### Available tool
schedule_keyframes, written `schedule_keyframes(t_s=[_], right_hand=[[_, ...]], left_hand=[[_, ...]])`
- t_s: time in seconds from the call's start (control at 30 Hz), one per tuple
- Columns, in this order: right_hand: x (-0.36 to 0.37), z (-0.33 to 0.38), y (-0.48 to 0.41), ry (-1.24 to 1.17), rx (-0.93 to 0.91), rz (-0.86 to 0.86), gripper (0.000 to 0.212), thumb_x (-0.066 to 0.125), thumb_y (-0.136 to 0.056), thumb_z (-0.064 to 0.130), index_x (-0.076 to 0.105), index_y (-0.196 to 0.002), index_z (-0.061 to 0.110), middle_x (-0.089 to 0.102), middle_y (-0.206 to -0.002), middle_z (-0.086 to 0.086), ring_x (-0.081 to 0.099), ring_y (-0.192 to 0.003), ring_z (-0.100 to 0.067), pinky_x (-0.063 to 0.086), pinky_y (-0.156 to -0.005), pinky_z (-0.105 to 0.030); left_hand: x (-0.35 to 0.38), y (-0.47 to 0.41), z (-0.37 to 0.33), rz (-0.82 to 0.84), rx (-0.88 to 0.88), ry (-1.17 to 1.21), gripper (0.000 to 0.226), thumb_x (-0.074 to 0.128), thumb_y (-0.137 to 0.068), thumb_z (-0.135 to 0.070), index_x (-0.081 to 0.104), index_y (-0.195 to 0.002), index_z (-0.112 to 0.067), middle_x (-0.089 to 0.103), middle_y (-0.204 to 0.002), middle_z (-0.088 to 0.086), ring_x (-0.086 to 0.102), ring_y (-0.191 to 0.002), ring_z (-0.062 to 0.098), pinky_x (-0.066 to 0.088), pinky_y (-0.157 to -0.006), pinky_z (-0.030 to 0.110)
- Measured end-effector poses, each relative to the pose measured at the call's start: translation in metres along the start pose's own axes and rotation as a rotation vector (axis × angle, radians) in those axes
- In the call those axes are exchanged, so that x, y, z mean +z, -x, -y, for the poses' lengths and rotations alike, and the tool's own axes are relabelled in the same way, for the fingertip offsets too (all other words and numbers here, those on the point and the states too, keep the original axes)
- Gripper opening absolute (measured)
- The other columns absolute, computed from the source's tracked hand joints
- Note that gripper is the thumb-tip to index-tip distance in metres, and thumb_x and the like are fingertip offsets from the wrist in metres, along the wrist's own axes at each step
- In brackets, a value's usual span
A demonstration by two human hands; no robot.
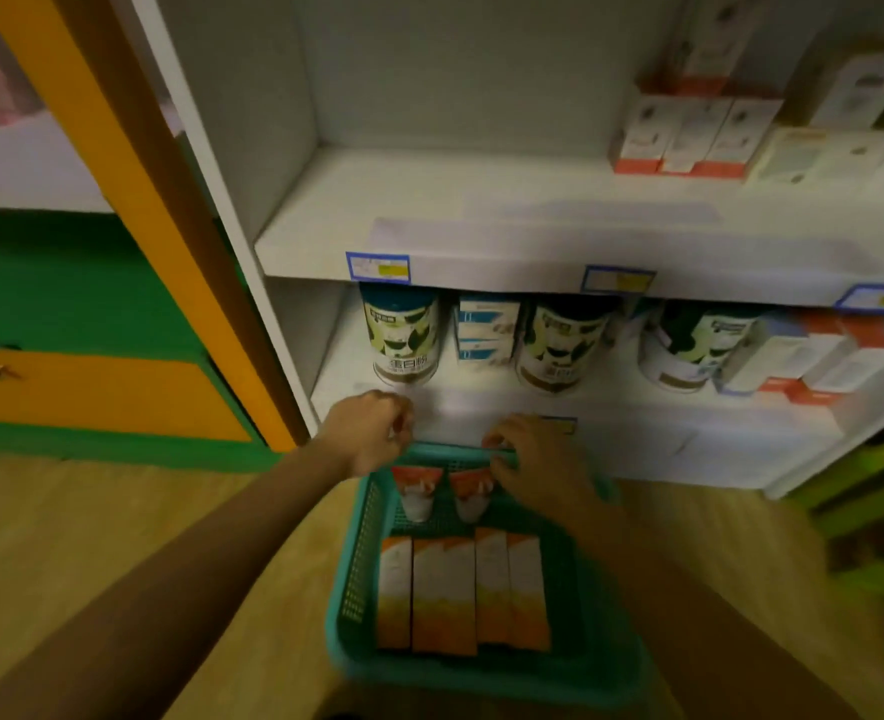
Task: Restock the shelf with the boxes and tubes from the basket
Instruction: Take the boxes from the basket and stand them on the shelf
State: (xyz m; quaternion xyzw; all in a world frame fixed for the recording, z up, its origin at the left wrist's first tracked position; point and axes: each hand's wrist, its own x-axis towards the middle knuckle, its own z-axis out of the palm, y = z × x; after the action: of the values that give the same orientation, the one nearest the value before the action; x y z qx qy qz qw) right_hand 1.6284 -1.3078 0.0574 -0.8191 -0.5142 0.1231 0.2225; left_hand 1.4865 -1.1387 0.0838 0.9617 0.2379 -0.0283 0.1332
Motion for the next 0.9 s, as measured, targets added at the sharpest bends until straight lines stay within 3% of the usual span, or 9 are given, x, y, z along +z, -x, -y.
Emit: schedule_keyframes(t_s=[0.1,0.17,0.27,0.37,0.47,0.67,0.8,0.9], right_hand=[[0.04,-0.01,0.008,-0.017,0.093,0.19,0.025,0.058,-0.085,0.027,0.064,-0.099,0.007,0.063,-0.104,-0.009,0.057,-0.098,-0.024,0.05,-0.084,-0.04],[0.068,-0.017,0.013,0.032,0.125,0.343,0.036,0.061,-0.083,0.033,0.061,-0.11,0.009,0.06,-0.112,-0.009,0.056,-0.103,-0.026,0.05,-0.086,-0.039],[0.109,-0.029,0.017,0.107,0.144,0.506,0.065,0.065,-0.08,0.039,0.043,-0.136,0.015,0.04,-0.144,-0.007,0.04,-0.13,-0.026,0.038,-0.103,-0.037],[0.136,-0.033,0.013,0.187,0.167,0.609,0.082,0.069,-0.075,0.043,0.032,-0.141,0.012,0.026,-0.153,-0.007,0.027,-0.138,-0.028,0.028,-0.112,-0.043],[0.153,-0.035,0.006,0.281,0.149,0.674,0.075,0.072,-0.072,0.044,0.042,-0.132,0.01,0.04,-0.144,-0.011,0.034,-0.132,-0.03,0.029,-0.109,-0.041],[0.17,-0.034,0.005,0.478,0.06,0.672,0.072,0.076,-0.069,0.041,0.048,-0.127,0.009,0.049,-0.136,-0.012,0.036,-0.131,-0.028,0.019,-0.113,-0.039],[0.158,-0.031,0.007,0.434,0.076,0.664,0.07,0.074,-0.071,0.041,0.049,-0.126,0.007,0.041,-0.14,-0.014,0.033,-0.131,-0.03,0.022,-0.112,-0.04],[0.14,-0.032,0.007,0.241,0.145,0.665,0.059,0.071,-0.075,0.038,0.052,-0.122,0.008,0.038,-0.141,-0.012,0.039,-0.126,-0.028,0.036,-0.102,-0.037]], left_hand=[[0.047,0.004,0.011,0.124,-0.056,-0.033,0.022,0.049,-0.085,-0.025,0.062,-0.101,-0.019,0.066,-0.11,0.008,0.06,-0.101,0.028,0.052,-0.083,0.038],[0.076,0.007,0.017,0.201,-0.101,-0.044,0.026,0.046,-0.087,-0.024,0.061,-0.106,-0.016,0.065,-0.111,0.011,0.061,-0.101,0.031,0.052,-0.082,0.04],[0.111,0.013,0.024,0.314,-0.17,-0.035,0.027,0.045,-0.088,-0.023,0.061,-0.108,-0.013,0.066,-0.111,0.011,0.063,-0.1,0.028,0.051,-0.078,0.037],[0.131,0.017,0.03,0.346,-0.224,-0.003,0.029,0.045,-0.09,-0.024,0.06,-0.111,-0.012,0.065,-0.113,0.01,0.063,-0.098,0.024,0.05,-0.074,0.033],[0.143,0.021,0.034,0.34,-0.268,0.042,0.027,0.044,-0.091,-0.024,0.06,-0.11,-0.012,0.065,-0.111,0.009,0.06,-0.089,0.018,0.048,-0.069,0.027],[0.16,0.025,0.038,0.373,-0.288,0.017,0.026,0.042,-0.091,-0.021,0.058,-0.109,-0.01,0.063,-0.113,0.01,0.062,-0.097,0.022,0.044,-0.069,0.026],[0.16,0.021,0.035,0.35,-0.276,-0.036,0.027,0.041,-0.092,-0.02,0.057,-0.112,-0.011,0.063,-0.116,0.01,0.06,-0.103,0.022,0.048,-0.085,0.029],[0.165,0.014,0.034,0.348,-0.176,-0.21,0.029,0.043,-0.09,-0.019,0.058,-0.115,-0.013,0.061,-0.122,0.008,0.052,-0.116,0.022,0.037,-0.099,0.031]])
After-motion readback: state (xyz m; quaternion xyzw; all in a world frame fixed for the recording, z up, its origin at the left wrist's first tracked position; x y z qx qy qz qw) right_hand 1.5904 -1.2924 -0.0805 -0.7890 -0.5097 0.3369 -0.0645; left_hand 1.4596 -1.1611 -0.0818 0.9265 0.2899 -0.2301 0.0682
